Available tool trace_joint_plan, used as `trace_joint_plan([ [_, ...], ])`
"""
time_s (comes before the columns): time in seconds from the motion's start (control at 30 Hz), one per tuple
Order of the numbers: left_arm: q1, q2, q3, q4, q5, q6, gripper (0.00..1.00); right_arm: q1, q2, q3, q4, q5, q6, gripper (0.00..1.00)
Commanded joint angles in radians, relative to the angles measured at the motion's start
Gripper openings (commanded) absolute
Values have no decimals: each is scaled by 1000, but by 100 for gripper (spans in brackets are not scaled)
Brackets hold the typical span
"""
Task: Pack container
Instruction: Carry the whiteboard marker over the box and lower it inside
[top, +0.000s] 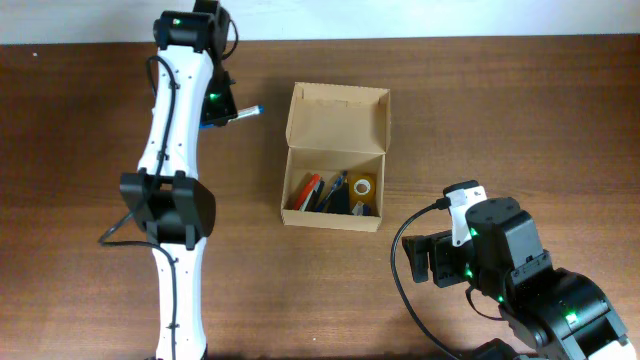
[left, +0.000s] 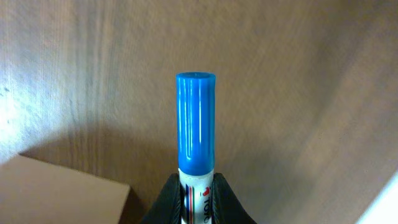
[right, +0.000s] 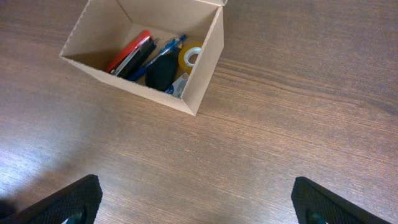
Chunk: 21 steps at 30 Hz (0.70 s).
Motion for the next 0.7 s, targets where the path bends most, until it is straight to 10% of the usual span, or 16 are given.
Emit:
trace_joint_plan([
  [0.0,-37,-53,28,-8,-26,19,2,6,-6,-3,0,10,4,99],
  [0.67,-447,-143,-10,-8,-97,-11,2,6,-6,-3,0,10,3,99],
])
